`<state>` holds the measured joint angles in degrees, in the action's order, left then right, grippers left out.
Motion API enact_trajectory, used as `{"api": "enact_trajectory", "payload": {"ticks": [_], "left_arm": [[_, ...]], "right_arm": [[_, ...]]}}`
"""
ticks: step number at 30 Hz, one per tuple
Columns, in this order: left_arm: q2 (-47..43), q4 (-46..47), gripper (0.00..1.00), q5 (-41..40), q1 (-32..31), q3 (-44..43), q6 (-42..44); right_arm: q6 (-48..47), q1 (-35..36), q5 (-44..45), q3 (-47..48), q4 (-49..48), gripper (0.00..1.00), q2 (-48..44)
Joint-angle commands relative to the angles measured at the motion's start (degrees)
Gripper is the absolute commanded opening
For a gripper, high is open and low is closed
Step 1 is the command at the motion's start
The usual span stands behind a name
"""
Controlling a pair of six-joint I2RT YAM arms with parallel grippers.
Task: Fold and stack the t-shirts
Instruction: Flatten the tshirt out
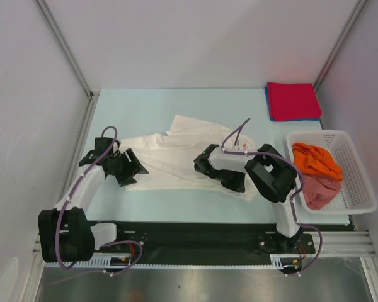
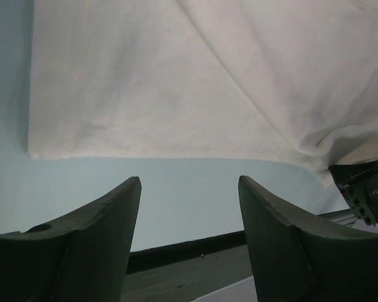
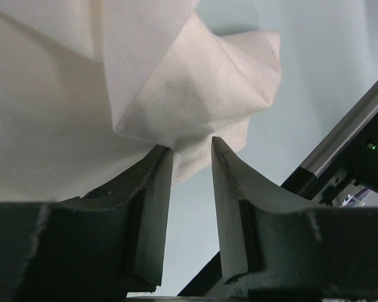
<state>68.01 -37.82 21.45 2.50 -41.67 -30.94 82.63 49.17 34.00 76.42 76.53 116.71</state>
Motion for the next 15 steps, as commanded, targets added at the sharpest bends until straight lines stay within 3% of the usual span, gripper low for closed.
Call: {"api": "enact_trajectory", "payload": {"ticks": [1,6,15], "left_arm": [[-0.7,1.2,0.69,1.3,0.7,0.2,1.4],[-0.5,1.3,0.69,1.4,0.7,0.2,1.5],[-0.6,1.2,0.69,1.1,0.8,0.3,1.5]], "right_arm": [[1.7,0.1,1.3,-0.8,5.3,0.36,-1.1],[0.2,0.3,3.6,-1.5,4.0,0.33,-1.0],[-2.8,2.4,7.9,-0.9,2.9,0.13,-0.1]]}}
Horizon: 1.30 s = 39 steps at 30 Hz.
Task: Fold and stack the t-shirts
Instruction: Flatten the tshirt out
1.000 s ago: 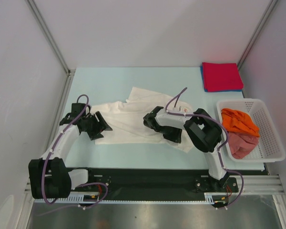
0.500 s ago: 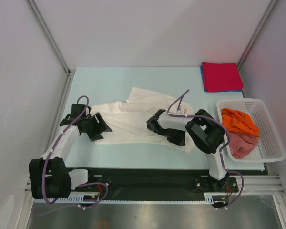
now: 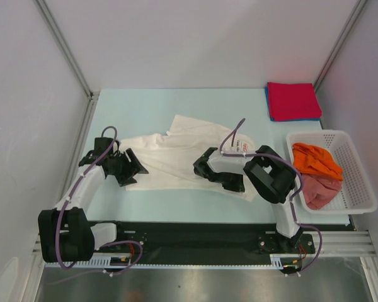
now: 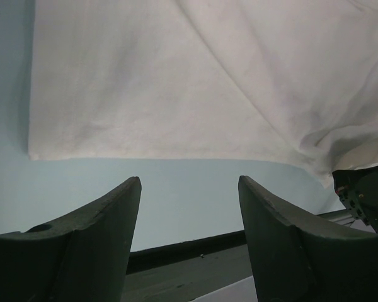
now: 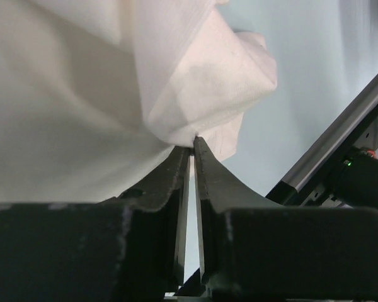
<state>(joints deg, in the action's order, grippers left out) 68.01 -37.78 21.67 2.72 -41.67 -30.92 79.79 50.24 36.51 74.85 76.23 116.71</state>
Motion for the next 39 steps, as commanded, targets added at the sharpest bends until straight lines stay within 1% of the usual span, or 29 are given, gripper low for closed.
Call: {"api": "enact_trajectory", "payload": {"ticks": [1,2,7,8,9,10,11,12,14,15,16,17,18,20,21,22,27,31,34,39], "left_arm": [[-0.6,1.1,0.69,0.9,0.6,0.3,1.5],[-0.6,1.2,0.69,0.9,0.6,0.3,1.4],[-1.9,0.4,0.69,-0.2,1.1,0.2,0.4],[-2.2,0.0,0.7,-0.7,1.3,0.2,0.2],[-2.4,-0.3,0.69,-1.7,1.8,0.1,0.0],[-3.1,-0.6,0.7,-2.7,1.9,0.1,-0.5],[-3.3,-1.6,0.7,-3.7,2.0,0.0,-0.8],[-3.6,-2.3,0.7,-6.7,2.5,-0.1,-1.2],[-4.0,-4.7,0.68,-9.6,2.8,-0.2,-3.5],[-4.0,-5.2,0.62,-11.5,3.4,0.1,-4.6],[-3.9,-6.4,0.6,-13.1,4.0,0.8,-6.8],[-3.2,-6.9,0.58,-13.1,4.7,1.4,-7.6],[-2.7,-7.0,0.56,-13.0,6.6,2.0,-8.0],[-1.6,-6.8,0.56,-12.6,8.1,3.6,-8.9],[0.0,-6.9,0.56,-12.6,9.4,3.8,-8.9],[0.6,-6.8,0.56,-12.4,9.8,4.1,-8.5],[3.6,-5.5,0.56,-14.3,10.3,3.6,-8.5],[5.3,-4.2,0.56,-15.4,10.3,3.8,-9.4],[7.1,-2.4,0.54,-16.2,10.2,3.7,-9.9],[10.9,-0.8,0.5,-15.3,10.2,3.1,-10.2]], "right_arm": [[-0.4,1.6,6.3,0.6,3.4,0.1,0.2],[-1.1,1.7,6.7,0.6,3.5,0.0,0.1],[-5.2,2.8,9.9,-1.1,3.1,0.0,-4.7],[-6.9,2.8,9.7,-2.4,2.2,0.0,-8.0],[-11.6,2.8,8.9,-2.9,-0.8,0.0,-10.4],[-13.8,2.7,8.2,-3.7,-2.6,0.0,-12.6],[-16.8,2.3,7.3,-5.5,-7.1,0.0,-17.4],[-22.6,2.0,4.1,-6.6,-9.7,0.0,-19.8],[-28.9,0.2,0.2,-8.7,-16.5,0.0,-24.1],[-32.9,-0.4,-3.0,-10.1,-18.1,0.0,-27.1],[-34.5,-1.4,-4.1,-10.7,-19.5,0.0,-28.6],[-36.1,-1.5,-5.4,-11.2,-22.3,0.0,-29.7],[-37.7,-1.8,-7.2,-11.8,-23.0,0.0,-30.6],[-38.9,-3.4,-9.1,-12.3,-24.3,0.0,-32.5],[-39.5,-4.1,-12.1,-13.1,-25.1,0.0,-33.2],[-41.0,-4.5,-13.4,-13.5,-26.2,0.0,-35.0],[-43.0,-8.9,-20.3,-15.1,-30.2,0.0,-40.0],[-44.5,-10.2,-22.1,-15.5,-31.6,0.0,-42.4],[-44.6,-11.3,-23.9,-16.7,-33.2,0.0,-44.5],[-44.9,-12.9,-25.4,-17.0,-33.5,0.0,-46.7]]}}
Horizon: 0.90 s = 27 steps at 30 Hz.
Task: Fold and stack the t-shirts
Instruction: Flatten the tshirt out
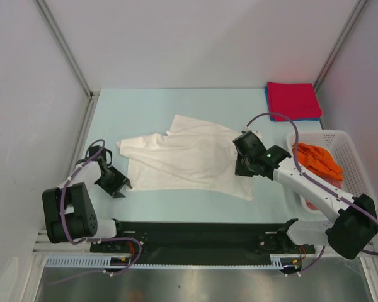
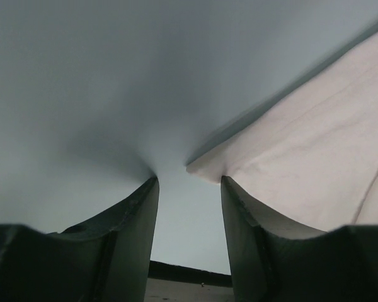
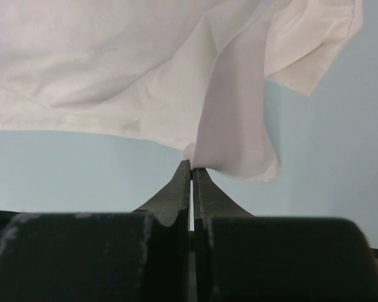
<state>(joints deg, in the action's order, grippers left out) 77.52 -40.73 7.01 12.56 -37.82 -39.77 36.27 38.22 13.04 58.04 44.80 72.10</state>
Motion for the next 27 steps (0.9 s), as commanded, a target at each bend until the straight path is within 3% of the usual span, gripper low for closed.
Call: {"api": "enact_trajectory", "payload": {"ticks": [1,5,7,11,15,18,22,27], "left_arm": [[1.8,2.7,0.49,-0.5,0.5,-0.8,-1.4],[3.7,4.3,0.44,0.1,0.5,-0.8,-1.5],[4.7,5.0,0.35,0.2,0.4,-0.8,-1.4],[5.1,5.7,0.0,0.6,0.5,-0.3,-0.6],[0.5,4.5,0.0,0.8,0.4,-2.7,1.2],[-5.0,0.5,0.0,-1.5,0.4,-9.8,3.1],[-9.8,-4.5,0.0,-4.3,0.4,-24.7,4.8],[-7.0,-8.3,0.0,-5.1,0.4,-41.2,6.7]], "right_arm": [[-1.6,-1.1,-2.0,-0.2,-2.1,0.0,-2.3],[-2.1,-2.9,-2.7,-0.5,-2.7,0.0,-3.8],[-2.2,-3.7,-3.4,-0.4,-2.7,0.0,-4.6],[-2.8,-5.6,-5.1,0.7,-2.4,0.0,-4.9],[-3.4,-8.6,-7.8,4.7,-1.7,0.0,-3.8],[-3.9,-13.2,-11.7,10.0,-1.0,0.0,-1.9],[-3.5,-20.7,-19.6,16.5,-0.9,0.0,1.4],[-2.6,-28.8,-29.3,24.4,-0.2,0.0,5.9]]}}
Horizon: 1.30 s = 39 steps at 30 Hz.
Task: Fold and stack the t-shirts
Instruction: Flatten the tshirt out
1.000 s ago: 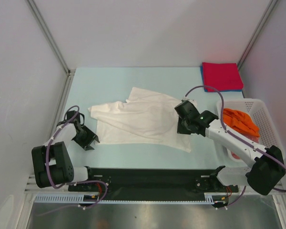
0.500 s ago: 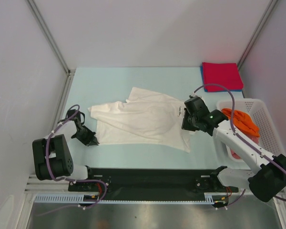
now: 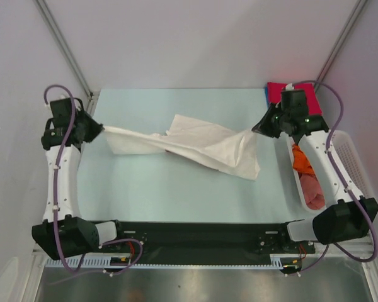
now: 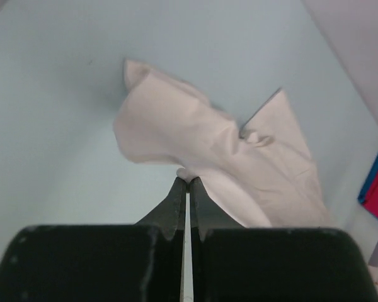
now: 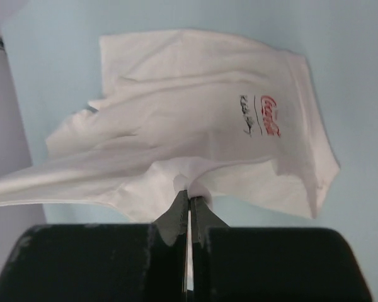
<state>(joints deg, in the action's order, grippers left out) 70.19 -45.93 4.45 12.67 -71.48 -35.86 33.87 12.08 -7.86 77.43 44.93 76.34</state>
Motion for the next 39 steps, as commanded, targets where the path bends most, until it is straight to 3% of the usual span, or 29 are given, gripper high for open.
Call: {"api": "enact_trajectory", "payload": {"ticks": [1,4,10,15,19,24,31,39], "left_arm": [[0.9,-3.6,0.0,-2.6,0.3,-12.0,3.4],[3.4,-3.9,0.0,-2.3,0.3,-19.2,3.6],[12.3,-1.4,0.0,4.4,0.3,-36.4,-0.9],[16.2,10.5,0.0,13.4,0.3,-45.4,-11.2],[19.1,15.4,0.0,18.7,-0.4,-58.1,-14.4],[14.1,21.8,0.0,22.3,-0.8,-61.5,-15.1],[6.6,19.1,0.0,22.4,-0.4,-68.8,-14.0],[1.1,14.7,0.0,16.7,-0.4,-78.3,-10.5]], "right_arm": [[0.1,-3.6,-9.3,8.1,-0.1,0.0,3.3],[1.3,-7.0,-12.3,13.6,0.3,0.0,5.7],[9.3,-14.3,-21.1,24.0,-9.8,0.0,10.7],[14.3,-17.6,-23.0,36.5,-14.2,0.0,16.6],[18.3,-18.8,-24.2,42.2,-23.1,0.0,17.4],[22.9,-21.1,-27.1,45.6,-34.0,0.0,14.3],[29.9,-27.7,-33.2,46.4,-50.2,0.0,4.7],[31.1,-28.2,-32.7,55.8,-49.7,0.0,-1.0]]}}
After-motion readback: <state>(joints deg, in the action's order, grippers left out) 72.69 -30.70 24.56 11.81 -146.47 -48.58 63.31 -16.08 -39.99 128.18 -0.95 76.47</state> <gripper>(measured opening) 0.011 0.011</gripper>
